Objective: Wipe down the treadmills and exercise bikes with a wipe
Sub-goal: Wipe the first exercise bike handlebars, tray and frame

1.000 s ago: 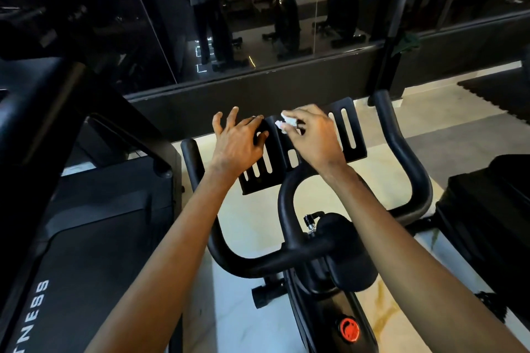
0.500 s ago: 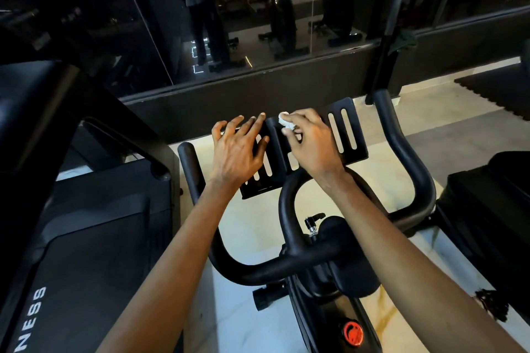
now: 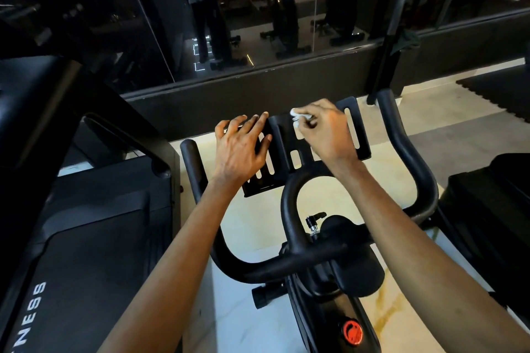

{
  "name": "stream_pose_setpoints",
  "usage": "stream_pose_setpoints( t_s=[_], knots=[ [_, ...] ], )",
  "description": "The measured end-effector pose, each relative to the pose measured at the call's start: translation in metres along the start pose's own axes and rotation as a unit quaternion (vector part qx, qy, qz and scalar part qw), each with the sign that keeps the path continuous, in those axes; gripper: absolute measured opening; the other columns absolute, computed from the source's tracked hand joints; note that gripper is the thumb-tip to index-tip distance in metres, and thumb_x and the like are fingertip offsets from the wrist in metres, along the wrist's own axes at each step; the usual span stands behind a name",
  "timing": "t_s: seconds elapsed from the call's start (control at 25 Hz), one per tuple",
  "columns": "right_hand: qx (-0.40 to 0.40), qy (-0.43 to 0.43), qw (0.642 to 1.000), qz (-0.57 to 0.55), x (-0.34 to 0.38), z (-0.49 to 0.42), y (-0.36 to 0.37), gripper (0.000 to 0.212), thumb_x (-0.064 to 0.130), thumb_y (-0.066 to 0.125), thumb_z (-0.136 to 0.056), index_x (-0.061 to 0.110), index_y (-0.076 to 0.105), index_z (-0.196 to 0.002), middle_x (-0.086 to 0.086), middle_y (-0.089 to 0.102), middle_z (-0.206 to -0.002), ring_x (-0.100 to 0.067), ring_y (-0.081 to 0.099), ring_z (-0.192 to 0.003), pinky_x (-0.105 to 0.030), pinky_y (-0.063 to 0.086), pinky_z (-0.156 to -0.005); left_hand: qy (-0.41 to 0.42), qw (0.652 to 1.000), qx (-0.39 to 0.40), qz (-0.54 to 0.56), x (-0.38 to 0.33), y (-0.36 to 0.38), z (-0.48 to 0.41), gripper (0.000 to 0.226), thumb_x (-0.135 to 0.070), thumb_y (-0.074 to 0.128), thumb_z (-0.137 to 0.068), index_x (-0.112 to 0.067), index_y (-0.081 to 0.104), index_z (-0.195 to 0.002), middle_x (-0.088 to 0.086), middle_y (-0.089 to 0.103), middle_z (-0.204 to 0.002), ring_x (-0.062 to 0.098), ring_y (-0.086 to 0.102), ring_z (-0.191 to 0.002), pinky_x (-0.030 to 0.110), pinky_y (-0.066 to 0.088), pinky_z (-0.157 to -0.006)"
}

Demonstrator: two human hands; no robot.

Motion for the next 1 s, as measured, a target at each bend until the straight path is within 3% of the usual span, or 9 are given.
stream_pose_setpoints(
  t_s=[0.12, 0.24, 0.4, 0.52, 0.64, 0.72, 0.8, 0.88, 1.0],
  knots=[
    [-0.012, 0.03, 0.998, 0.048, -0.013, 0.012, -0.015, 0.016, 0.008, 0.068, -0.085, 0.012, 0.08, -0.096, -0.004, 0.069, -0.094, -0.009, 0.061, -0.069, -0.002, 0.043, -0.074, 0.001, 1.0, -0.006, 0.006, 0.0, 0.0, 0.0, 0.05, -0.045, 0.044, -0.101, -0.022, 0.05, -0.145, -0.001, 0.065, -0.132, 0.024, 0.053, -0.128, 0.042, 0.027, -0.104],
    [0.036, 0.021, 0.997, 0.07, -0.011, 0.031, -0.015, 0.012, 0.01, 0.07, -0.084, 0.014, 0.079, -0.091, -0.003, 0.068, -0.089, -0.016, 0.065, -0.072, -0.024, 0.054, -0.071, -0.004, 1.0, -0.004, 0.005, 0.0, 0.0, -0.001, 0.051, -0.047, 0.042, -0.101, -0.022, 0.052, -0.144, 0.0, 0.067, -0.13, 0.024, 0.054, -0.126, 0.043, 0.027, -0.104],
    [0.191, -0.002, 0.981, 0.023, 0.0, 0.043, -0.015, 0.015, 0.013, 0.07, -0.086, 0.016, 0.078, -0.098, 0.004, 0.07, -0.096, -0.012, 0.067, -0.08, -0.028, 0.055, -0.078, -0.006, 1.0, 0.002, 0.001, 0.0, -0.001, -0.002, 0.051, -0.049, 0.041, -0.101, -0.023, 0.052, -0.144, 0.001, 0.068, -0.126, 0.023, 0.054, -0.125, 0.044, 0.028, -0.103],
    [0.256, -0.006, 0.966, 0.029, 0.004, 0.034, -0.023, 0.009, 0.013, 0.071, -0.084, 0.018, 0.077, -0.09, 0.008, 0.074, -0.093, -0.003, 0.067, -0.076, -0.028, 0.057, -0.075, -0.009, 1.0, 0.007, 0.001, 0.0, -0.003, -0.002, 0.052, -0.05, 0.041, -0.101, -0.023, 0.051, -0.144, 0.002, 0.068, -0.124, 0.024, 0.053, -0.125, 0.044, 0.025, -0.103],
    [0.307, 0.008, 0.949, 0.065, 0.005, 0.019, -0.037, 0.012, 0.011, 0.072, -0.082, 0.019, 0.079, -0.086, 0.01, 0.074, -0.084, -0.001, 0.065, -0.075, -0.022, 0.053, -0.069, -0.021, 0.999, 0.034, 0.004, -0.003, -0.005, -0.002, 0.054, -0.054, 0.037, -0.101, -0.025, 0.048, -0.146, 0.003, 0.065, -0.132, 0.024, 0.044, -0.138, 0.047, 0.016, -0.109],
    [0.255, 0.03, 0.964, 0.074, 0.0, 0.008, -0.048, 0.014, 0.009, 0.07, -0.081, 0.019, 0.079, -0.086, 0.013, 0.067, -0.076, -0.002, 0.062, -0.071, -0.017, 0.047, -0.063, -0.042, 0.997, 0.061, 0.025, -0.006, -0.008, -0.005, 0.056, -0.057, 0.032, -0.102, -0.028, 0.045, -0.149, 0.002, 0.061, -0.14, 0.025, 0.032, -0.148, 0.049, 0.001, -0.115],
    [0.138, 0.041, 0.987, 0.068, -0.008, -0.002, -0.05, 0.018, 0.006, 0.066, -0.084, 0.018, 0.078, -0.092, 0.008, 0.065, -0.086, -0.007, 0.063, -0.072, -0.015, 0.048, -0.068, -0.062, 0.993, 0.078, 0.055, -0.009, -0.012, -0.009, 0.057, -0.058, 0.026, -0.103, -0.031, 0.042, -0.15, 0.002, 0.058, -0.143, 0.025, 0.026, -0.151, 0.049, -0.009, -0.118],
    [0.057, 0.02, 0.997, 0.05, -0.01, -0.006, -0.036, 0.019, 0.005, 0.065, -0.088, 0.014, 0.077, -0.101, -0.002, 0.066, -0.097, -0.01, 0.064, -0.076, -0.014, 0.05, -0.074, -0.075, 0.99, 0.08, 0.093, -0.013, -0.017, -0.012, 0.055, -0.057, 0.025, -0.104, -0.034, 0.042, -0.15, 0.001, 0.059, -0.142, 0.023, 0.029, -0.15, 0.047, -0.007, -0.119],
    [0.029, -0.005, 0.998, 0.053, -0.01, 0.001, -0.013, 0.023, 0.007, 0.065, -0.092, 0.008, 0.074, -0.113, -0.006, 0.064, -0.106, -0.019, 0.065, -0.09, -0.026, 0.055, -0.083, -0.077, 0.985, 0.082, 0.127, -0.021, -0.02, -0.014, 0.049, -0.052, 0.033, -0.105, -0.034, 0.041, -0.151, 0.003, 0.058, -0.142, 0.021, 0.037, -0.145, 0.044, -0.001, -0.117]
  ],
)
Point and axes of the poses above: each hand's wrist, its own z-axis away from the middle knuckle, its own y-axis out of the palm, x = y × z, the point moved 1 cm from there along -z, towards the middle knuckle
